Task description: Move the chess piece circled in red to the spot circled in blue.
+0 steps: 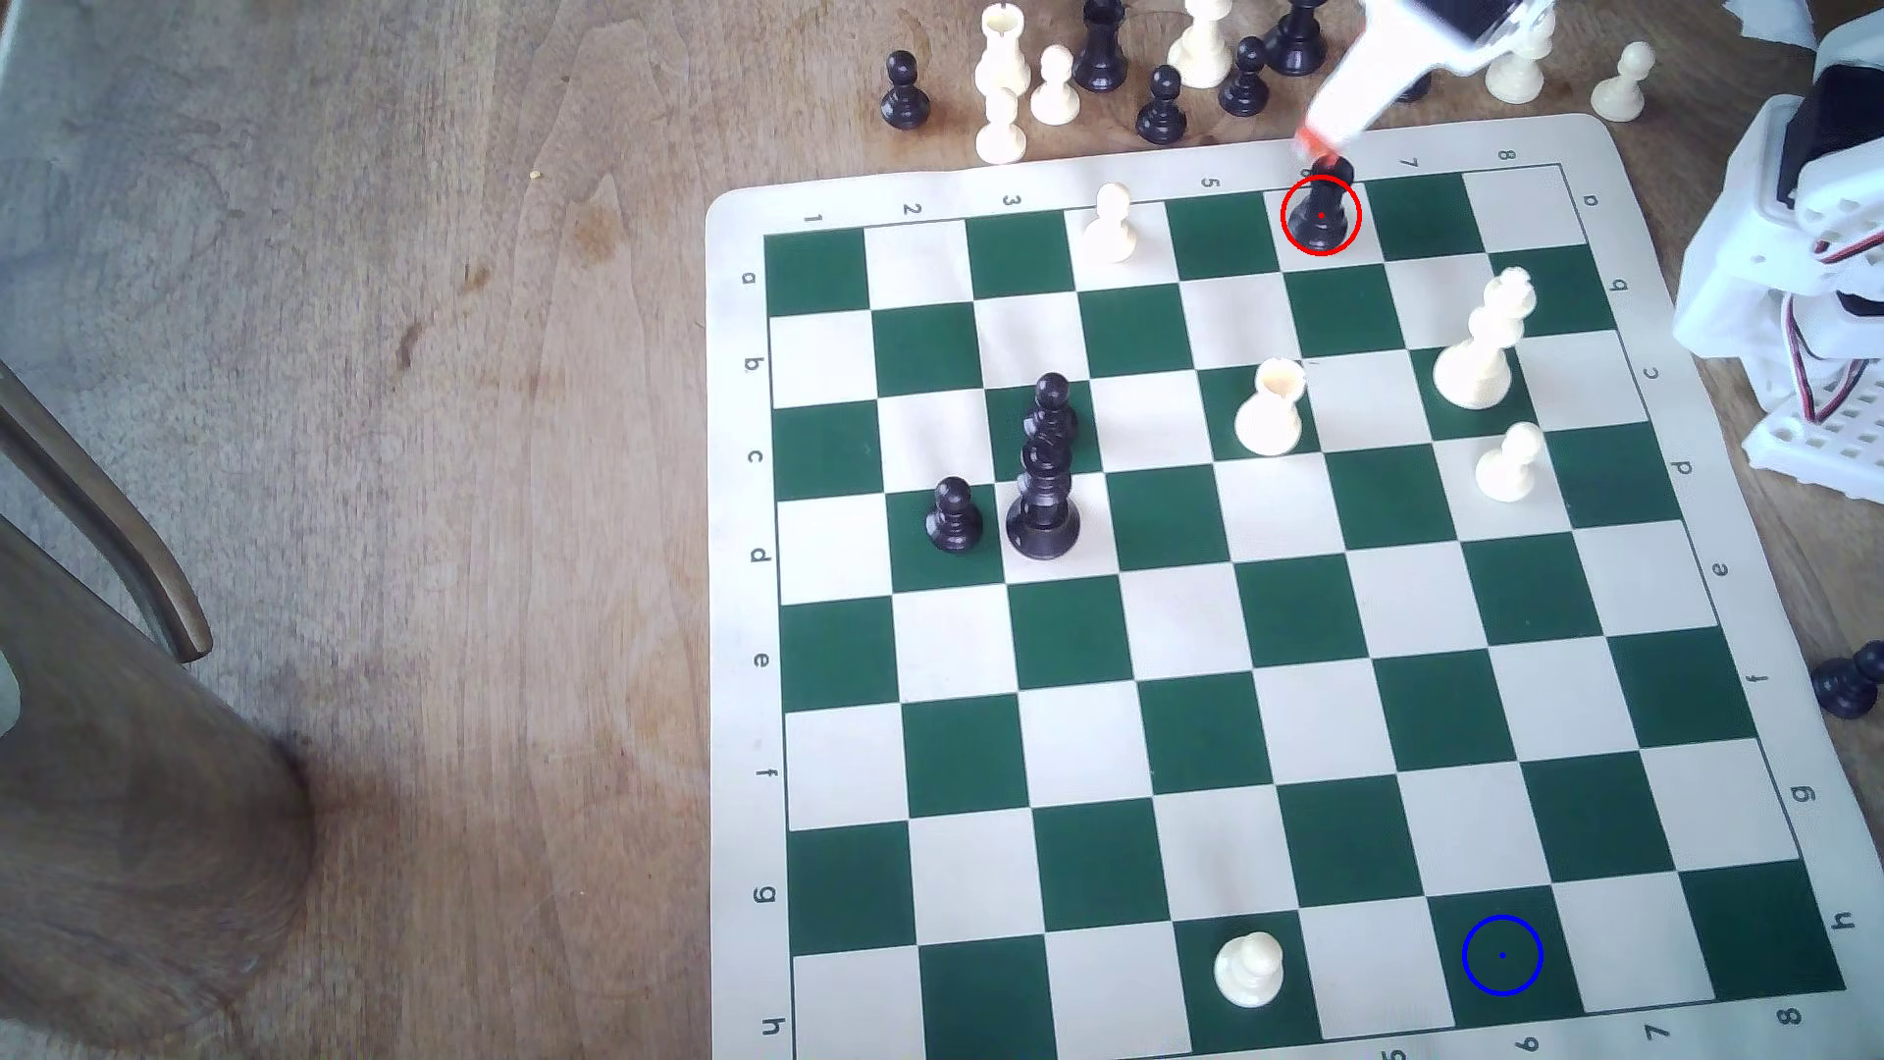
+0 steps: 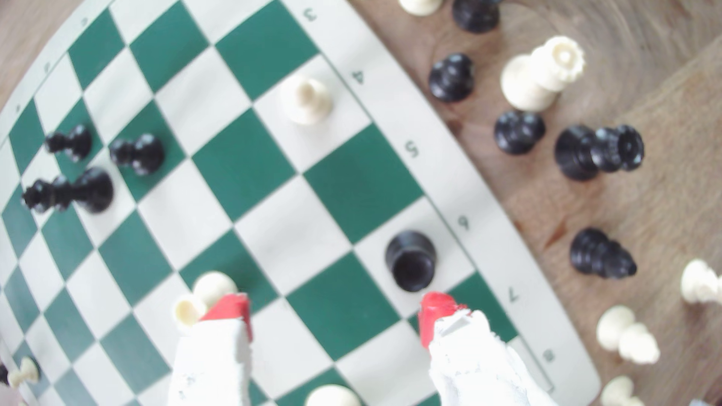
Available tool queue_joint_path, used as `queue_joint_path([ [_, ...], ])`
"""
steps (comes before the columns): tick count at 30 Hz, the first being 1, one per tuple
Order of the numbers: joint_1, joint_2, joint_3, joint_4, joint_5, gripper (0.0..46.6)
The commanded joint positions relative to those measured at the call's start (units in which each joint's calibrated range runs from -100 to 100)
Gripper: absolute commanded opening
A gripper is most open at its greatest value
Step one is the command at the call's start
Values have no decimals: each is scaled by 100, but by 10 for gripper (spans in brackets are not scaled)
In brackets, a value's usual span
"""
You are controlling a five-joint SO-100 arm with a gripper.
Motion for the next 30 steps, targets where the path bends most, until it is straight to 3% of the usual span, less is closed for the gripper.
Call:
queue_joint_path([
  [1, 70, 122, 217, -326, 103, 260],
  [12, 359, 793, 716, -1137, 308, 196],
  [30, 93, 1268, 1205, -1735, 259, 197],
])
